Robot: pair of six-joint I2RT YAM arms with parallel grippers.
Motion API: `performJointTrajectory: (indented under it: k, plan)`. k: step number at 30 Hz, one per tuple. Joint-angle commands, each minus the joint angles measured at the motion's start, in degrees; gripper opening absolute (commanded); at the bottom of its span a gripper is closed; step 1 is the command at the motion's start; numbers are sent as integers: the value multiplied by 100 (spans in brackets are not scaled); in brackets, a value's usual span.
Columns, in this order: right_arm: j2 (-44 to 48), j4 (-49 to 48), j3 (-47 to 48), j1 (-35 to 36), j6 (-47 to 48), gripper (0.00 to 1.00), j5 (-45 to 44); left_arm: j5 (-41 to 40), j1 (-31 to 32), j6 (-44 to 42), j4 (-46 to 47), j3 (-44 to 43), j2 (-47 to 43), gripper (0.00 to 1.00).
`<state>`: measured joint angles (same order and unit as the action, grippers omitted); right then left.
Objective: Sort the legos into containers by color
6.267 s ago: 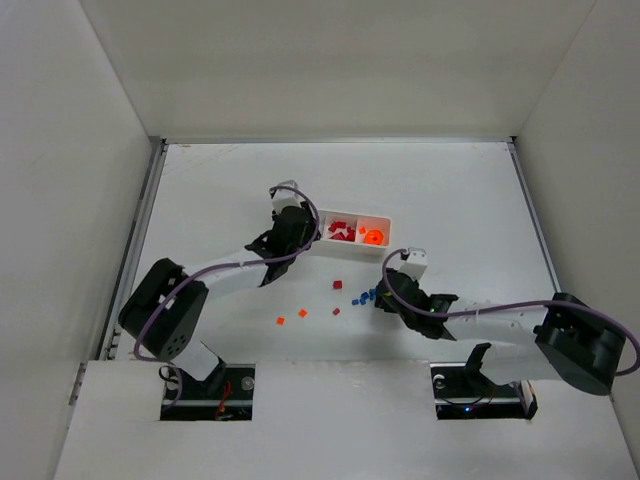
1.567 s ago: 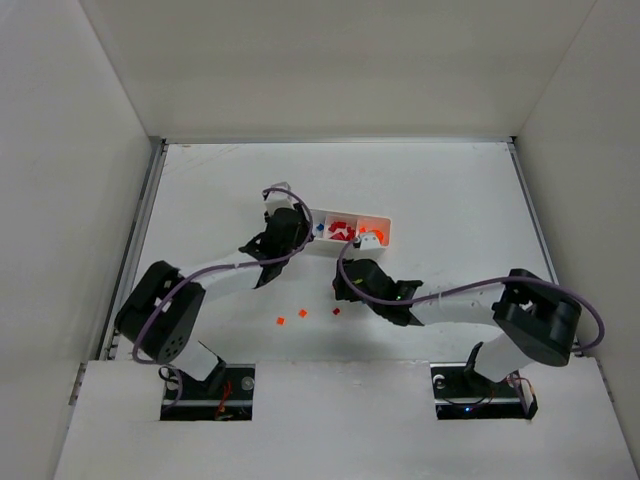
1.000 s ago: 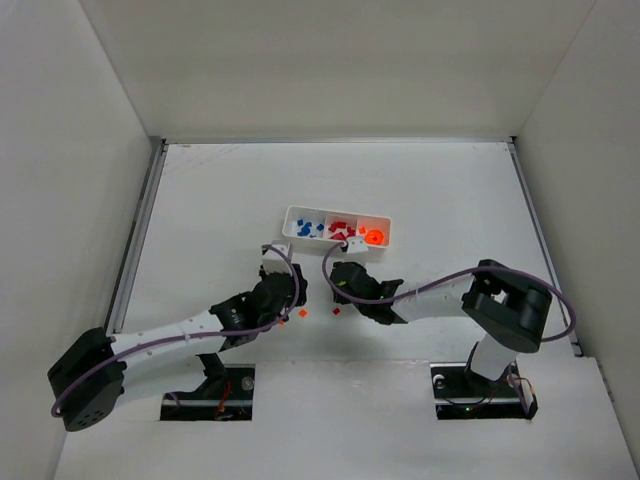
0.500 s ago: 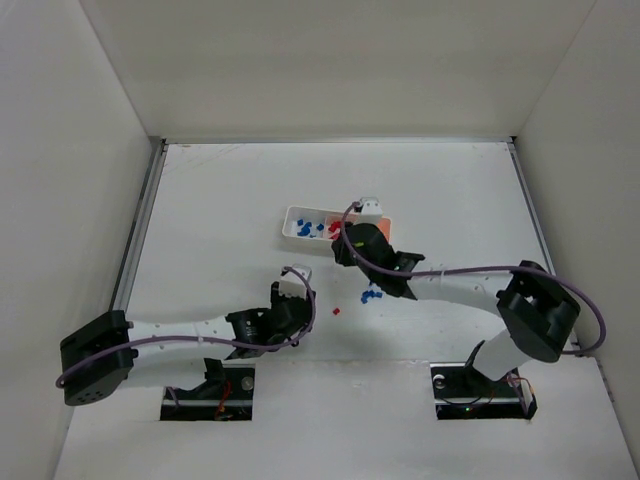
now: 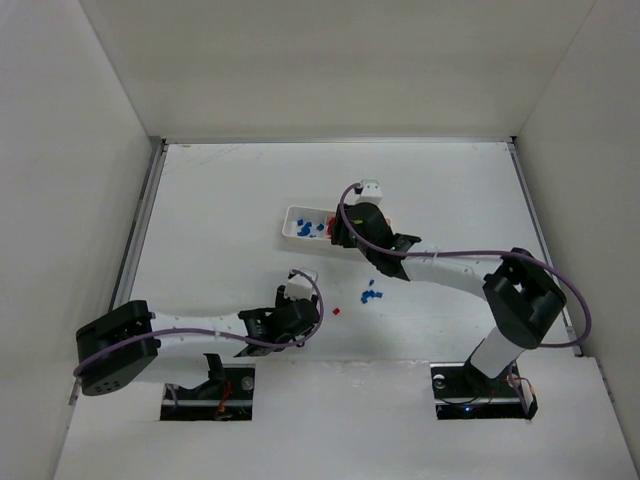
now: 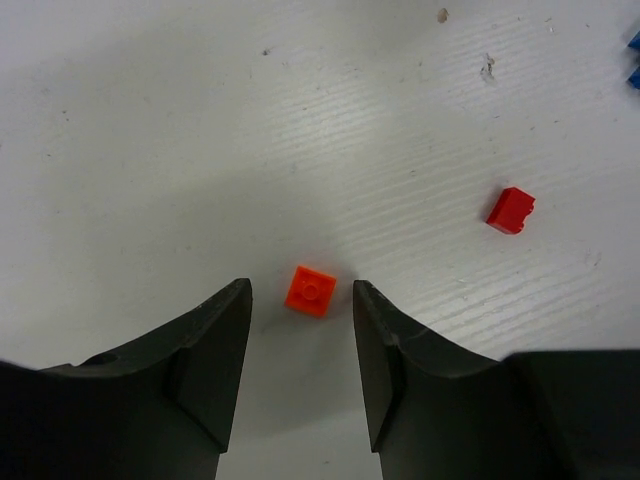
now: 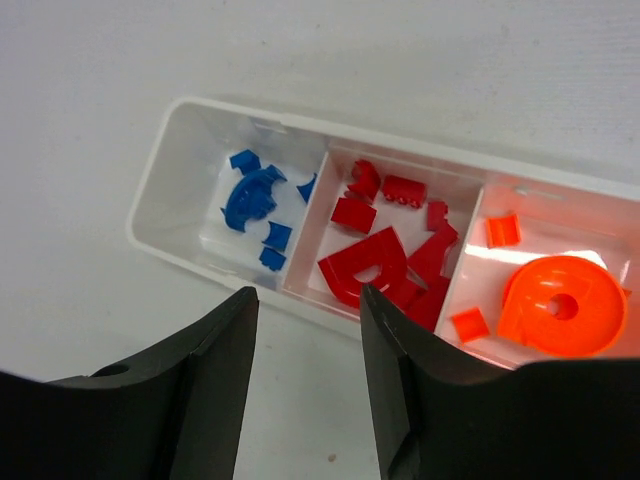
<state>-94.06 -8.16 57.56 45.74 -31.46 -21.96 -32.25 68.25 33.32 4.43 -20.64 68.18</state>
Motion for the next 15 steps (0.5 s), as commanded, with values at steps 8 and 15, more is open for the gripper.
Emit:
performJointTrajectory:
  k: [8, 15]
  plan:
    - [450, -344, -588, 36, -79, 50, -19, 263, -18, -150, -196, -335, 151, 35]
    - [801, -344, -878, -8, -97, 49, -19, 342, 35, -124, -302, -414, 336, 27]
